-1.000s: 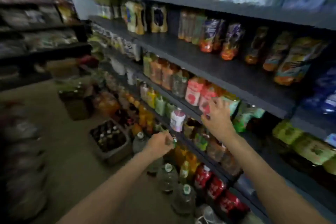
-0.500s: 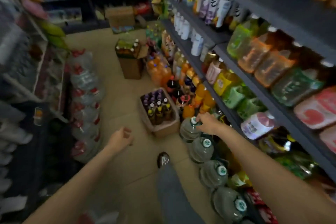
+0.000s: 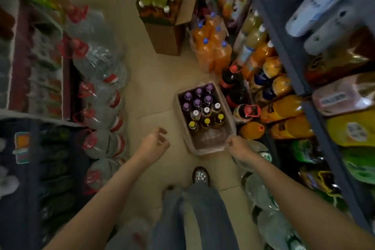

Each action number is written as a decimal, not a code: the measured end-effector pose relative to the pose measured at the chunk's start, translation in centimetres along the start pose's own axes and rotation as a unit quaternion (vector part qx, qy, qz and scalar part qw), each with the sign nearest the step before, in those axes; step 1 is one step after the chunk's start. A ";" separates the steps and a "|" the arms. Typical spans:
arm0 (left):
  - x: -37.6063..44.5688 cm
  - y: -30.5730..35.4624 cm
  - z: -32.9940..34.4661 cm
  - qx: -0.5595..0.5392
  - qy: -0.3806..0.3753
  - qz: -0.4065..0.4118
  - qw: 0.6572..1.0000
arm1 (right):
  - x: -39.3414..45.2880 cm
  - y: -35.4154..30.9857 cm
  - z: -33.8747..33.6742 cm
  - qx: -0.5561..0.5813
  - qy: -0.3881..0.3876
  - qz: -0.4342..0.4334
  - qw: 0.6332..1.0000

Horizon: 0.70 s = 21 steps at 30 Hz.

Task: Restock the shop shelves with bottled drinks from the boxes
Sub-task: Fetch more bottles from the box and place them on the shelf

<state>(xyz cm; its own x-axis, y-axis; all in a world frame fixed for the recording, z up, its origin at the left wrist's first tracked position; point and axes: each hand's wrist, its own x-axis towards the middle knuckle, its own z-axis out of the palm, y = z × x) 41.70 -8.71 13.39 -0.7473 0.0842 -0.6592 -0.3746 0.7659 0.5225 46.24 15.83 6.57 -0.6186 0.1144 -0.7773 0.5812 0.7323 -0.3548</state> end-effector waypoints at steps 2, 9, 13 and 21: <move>4.1 -0.4 1.0 -0.001 -0.013 -0.006 1.000 | 4.3 -0.3 1.3 0.008 0.002 0.016 1.000; 19.2 -7.9 8.8 -0.022 -0.006 -0.054 0.998 | 20.4 2.8 8.1 -0.038 -0.008 0.017 0.999; 23.6 -11.5 12.6 -0.004 -0.036 -0.037 0.999 | 27.1 4.6 10.9 -0.087 0.034 -0.029 0.995; 28.7 -15.2 14.7 0.096 -0.074 -0.010 0.993 | 36.6 3.0 14.4 -0.250 0.054 -0.083 0.963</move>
<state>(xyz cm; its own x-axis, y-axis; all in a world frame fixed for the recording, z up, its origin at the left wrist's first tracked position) 34.02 -8.60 -21.46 -0.6465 0.1492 -0.7481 -0.2673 0.8742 0.4053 32.96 12.52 -30.42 -0.7477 0.0174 -0.6638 0.1595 0.9751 -0.1541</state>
